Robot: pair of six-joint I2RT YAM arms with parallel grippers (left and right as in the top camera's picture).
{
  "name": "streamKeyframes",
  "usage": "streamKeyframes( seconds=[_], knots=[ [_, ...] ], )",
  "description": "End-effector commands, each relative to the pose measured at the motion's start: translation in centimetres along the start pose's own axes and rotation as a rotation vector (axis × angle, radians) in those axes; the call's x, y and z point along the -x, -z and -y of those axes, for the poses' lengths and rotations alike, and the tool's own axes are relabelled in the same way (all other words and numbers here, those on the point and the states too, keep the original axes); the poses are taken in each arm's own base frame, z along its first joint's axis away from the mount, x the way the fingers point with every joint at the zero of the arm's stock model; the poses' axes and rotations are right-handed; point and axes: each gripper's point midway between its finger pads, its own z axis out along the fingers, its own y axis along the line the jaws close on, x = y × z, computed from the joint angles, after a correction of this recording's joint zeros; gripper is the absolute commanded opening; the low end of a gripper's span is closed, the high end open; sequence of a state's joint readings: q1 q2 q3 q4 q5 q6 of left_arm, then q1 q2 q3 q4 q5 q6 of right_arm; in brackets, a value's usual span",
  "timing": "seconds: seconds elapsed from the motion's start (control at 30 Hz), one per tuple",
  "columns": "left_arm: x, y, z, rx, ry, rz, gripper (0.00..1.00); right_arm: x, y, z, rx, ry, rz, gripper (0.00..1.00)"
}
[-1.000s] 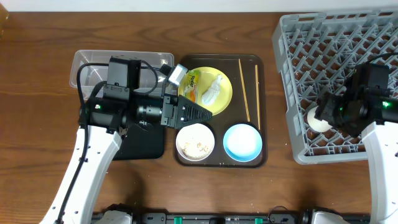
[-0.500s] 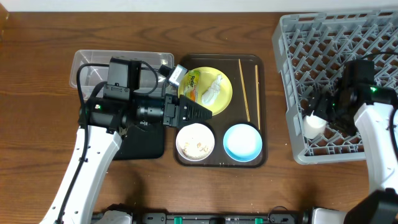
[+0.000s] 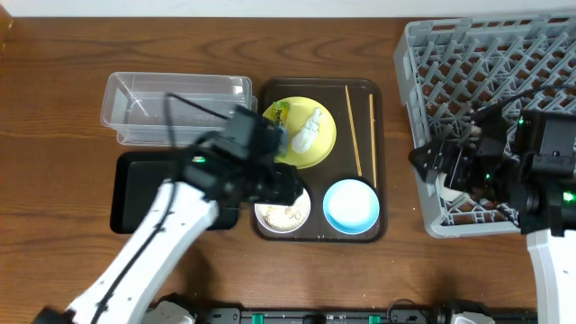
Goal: Sort waste into correct bins and load items into the dishwasher rack
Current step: 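Grasp the pink rice bowl with the left gripper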
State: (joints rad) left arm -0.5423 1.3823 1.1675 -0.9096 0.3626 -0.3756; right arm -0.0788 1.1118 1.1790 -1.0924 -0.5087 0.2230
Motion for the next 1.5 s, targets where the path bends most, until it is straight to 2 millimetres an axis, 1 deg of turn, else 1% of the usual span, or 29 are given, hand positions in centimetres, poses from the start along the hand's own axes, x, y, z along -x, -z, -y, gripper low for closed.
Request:
streamKeyframes(
  seconds=[0.0, 0.1, 0.2, 0.27, 0.37, 0.4, 0.47, 0.67, 0.77, 0.83, 0.87, 0.97, 1.07, 1.13, 1.23, 1.3, 1.33, 1.47],
  knots=[
    [0.9, -2.6, -2.0, 0.243, 0.043, 0.047, 0.56, -0.7, 0.3, -1.5, 0.063, 0.033, -0.026, 0.99],
    [0.3, -5.5, -1.8, 0.309, 0.044, 0.013, 0.53, -0.9, 0.2, -1.5, 0.062, 0.03, -0.035, 0.99],
    [-0.5, -8.3, -1.2, 0.329, 0.049, -0.028, 0.5, -1.0, 0.2, -1.5, 0.061, 0.028, -0.037, 0.99],
    [-0.9, -9.7, -1.0, 0.34, 0.045, -0.047, 0.47, -1.0, 0.2, -1.5, 0.061, 0.028, -0.038, 0.99],
    [-1.4, -11.2, -1.5, 0.376, 0.071, -0.072, 0.44, -1.0, 0.2, -1.5, 0.061, 0.028, -0.038, 0.99],
    [-1.5, -11.6, -1.6, 0.381, 0.074, -0.078, 0.43, -1.0, 0.2, -1.5, 0.061, 0.028, -0.038, 0.99],
    [-1.8, -12.3, -2.0, 0.394, 0.075, -0.094, 0.35, -1.0, 0.2, -1.5, 0.061, 0.028, -0.038, 0.99],
    [-2.5, -13.8, -2.6, 0.424, 0.07, -0.134, 0.19, -0.8, 0.2, -1.5, 0.062, 0.031, -0.031, 0.99],
    [-3.1, -14.4, -2.7, 0.437, 0.06, -0.153, 0.06, -0.7, 0.2, -1.6, 0.063, 0.029, -0.029, 0.99],
    [-3.2, -14.3, -2.6, 0.436, 0.057, -0.154, 0.06, -0.6, 0.2, -1.6, 0.064, 0.031, -0.025, 0.99],
    [-3.1, -14.1, -2.5, 0.433, 0.06, -0.151, 0.06, -0.6, 0.2, -1.6, 0.064, 0.031, -0.025, 0.99],
    [-2.7, -12.4, -1.7, 0.42, 0.061, -0.133, 0.06, -0.6, 0.2, -1.6, 0.064, 0.031, -0.025, 0.99],
    [-1.3, -9.6, -0.1, 0.364, 0.012, -0.076, 0.06, -0.6, 0.2, -1.6, 0.064, 0.031, -0.025, 0.99],
    [-0.3, -7.6, 0.5, 0.323, -0.021, -0.025, 0.06, -0.6, 0.2, -1.6, 0.064, 0.032, -0.023, 0.99],
    [1.0, -4.1, 0.1, 0.28, 0.0, 0.047, 0.06, -0.6, 0.2, -1.6, 0.064, 0.033, -0.022, 0.99],
    [1.5, -2.1, -0.3, 0.223, 0.024, 0.064, 0.06, -0.6, 0.2, -1.6, 0.064, 0.033, -0.022, 0.99],
    [1.8, -1.0, -0.6, 0.175, 0.039, 0.065, 0.06, -0.6, 0.2, -1.6, 0.064, 0.033, -0.022, 0.98],
    [2.1, 2.4, -1.4, -0.056, 0.094, 0.044, 0.06, -0.6, 0.2, -1.6, 0.063, 0.034, -0.021, 0.99]
  ],
)
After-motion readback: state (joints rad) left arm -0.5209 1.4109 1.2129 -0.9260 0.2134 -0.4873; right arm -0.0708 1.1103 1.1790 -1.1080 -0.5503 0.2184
